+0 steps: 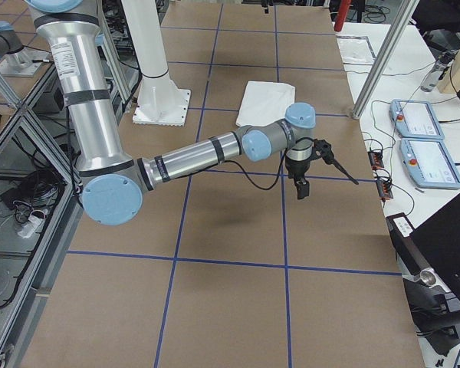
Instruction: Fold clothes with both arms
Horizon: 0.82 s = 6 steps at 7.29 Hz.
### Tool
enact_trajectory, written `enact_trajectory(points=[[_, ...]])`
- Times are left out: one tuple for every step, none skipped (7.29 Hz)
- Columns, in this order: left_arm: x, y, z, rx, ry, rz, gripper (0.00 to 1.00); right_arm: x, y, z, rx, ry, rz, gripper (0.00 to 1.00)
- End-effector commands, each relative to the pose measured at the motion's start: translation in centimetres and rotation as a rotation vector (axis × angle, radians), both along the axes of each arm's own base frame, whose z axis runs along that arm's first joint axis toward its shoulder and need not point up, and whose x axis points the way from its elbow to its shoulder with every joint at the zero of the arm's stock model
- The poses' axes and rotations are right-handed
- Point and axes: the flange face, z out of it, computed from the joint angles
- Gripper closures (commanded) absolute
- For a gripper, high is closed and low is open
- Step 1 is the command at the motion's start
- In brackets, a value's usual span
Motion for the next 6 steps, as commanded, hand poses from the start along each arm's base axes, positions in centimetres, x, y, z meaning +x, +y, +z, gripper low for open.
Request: enact_trajectory(points=[[-3.9, 0.9, 7.7, -0.136, -0.029, -0.061, 0.00, 9.3, 8.7, 10.5, -0.050, 0.020, -0.040, 0.00], [-6.8, 1.3, 8.6, -0.166, -0.026, -0.119, 0.00, 12.2, 10.8, 12.1, -0.057, 0.016, -0.016, 0.00], [-7.0, 2.2, 9.6, -0.199, -0.011, -0.113, 0.00, 13.3, 11.8, 11.8, -0.062, -0.079, -0.003, 0.00], [-7.0, 3.9, 10.6, -0.246, 0.057, -0.080, 0.00, 13.9, 12.1, 11.3, -0.073, -0.119, 0.010, 0.00], [-8.0, 5.4, 11.5, -0.278, 0.090, -0.089, 0.00, 13.7, 12.4, 10.2, -0.130, -0.099, 0.008, 0.00], [-9.2, 6.7, 12.4, -0.301, 0.091, -0.115, 0.00, 14.3, 12.7, 10.8, -0.145, -0.016, 0.012, 0.00]])
